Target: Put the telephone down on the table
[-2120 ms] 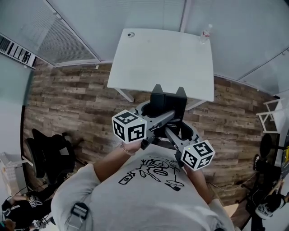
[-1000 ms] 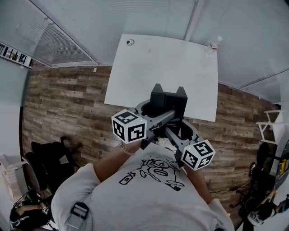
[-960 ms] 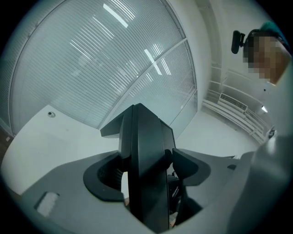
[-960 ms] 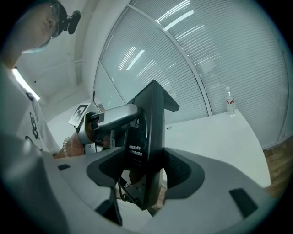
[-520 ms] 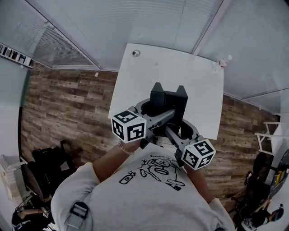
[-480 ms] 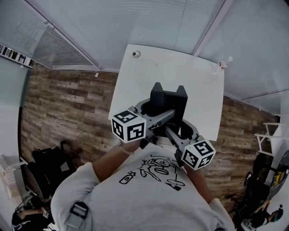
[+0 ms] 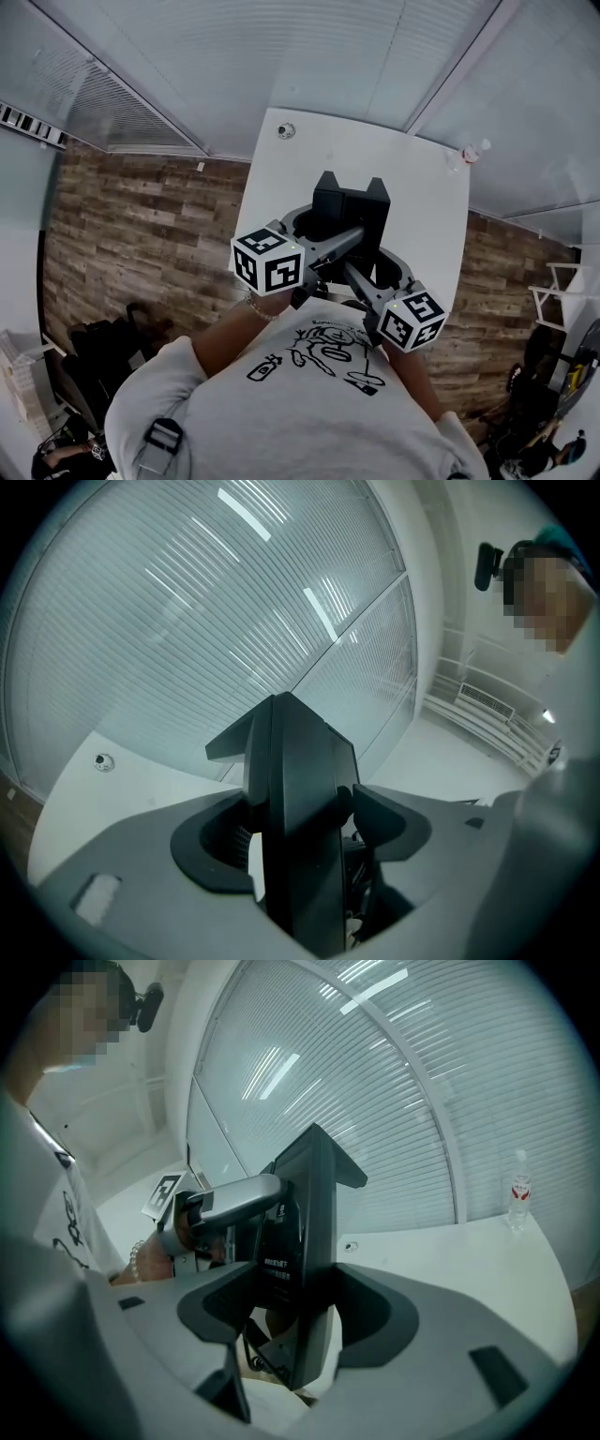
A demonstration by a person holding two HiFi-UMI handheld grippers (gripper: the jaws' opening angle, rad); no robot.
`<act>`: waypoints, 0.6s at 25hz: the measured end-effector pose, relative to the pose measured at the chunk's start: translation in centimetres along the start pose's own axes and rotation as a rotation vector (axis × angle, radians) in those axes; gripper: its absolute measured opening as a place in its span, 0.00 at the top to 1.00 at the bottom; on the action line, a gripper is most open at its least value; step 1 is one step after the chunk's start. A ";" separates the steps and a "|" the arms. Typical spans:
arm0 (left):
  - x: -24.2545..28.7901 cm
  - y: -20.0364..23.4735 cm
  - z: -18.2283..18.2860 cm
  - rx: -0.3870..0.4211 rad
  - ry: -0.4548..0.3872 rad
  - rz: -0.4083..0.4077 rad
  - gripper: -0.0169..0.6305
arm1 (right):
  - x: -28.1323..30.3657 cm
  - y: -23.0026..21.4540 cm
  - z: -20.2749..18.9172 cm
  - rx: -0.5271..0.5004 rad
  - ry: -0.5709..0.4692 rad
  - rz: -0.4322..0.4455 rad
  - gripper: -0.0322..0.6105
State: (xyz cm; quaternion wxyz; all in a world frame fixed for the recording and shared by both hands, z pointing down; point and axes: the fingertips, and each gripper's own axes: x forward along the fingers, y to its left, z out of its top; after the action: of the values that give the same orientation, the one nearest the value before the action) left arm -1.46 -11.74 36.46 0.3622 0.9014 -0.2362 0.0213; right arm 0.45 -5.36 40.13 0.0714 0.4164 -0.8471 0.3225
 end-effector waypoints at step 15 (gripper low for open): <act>2.9 0.2 1.1 -0.018 -0.006 0.005 0.47 | -0.3 -2.6 1.7 0.003 0.014 0.002 0.57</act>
State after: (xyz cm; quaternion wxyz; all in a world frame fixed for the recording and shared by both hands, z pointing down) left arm 0.87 -13.77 36.39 0.3697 0.8975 -0.2397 0.0171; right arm 2.89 -7.35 39.91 0.0763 0.4136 -0.8464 0.3267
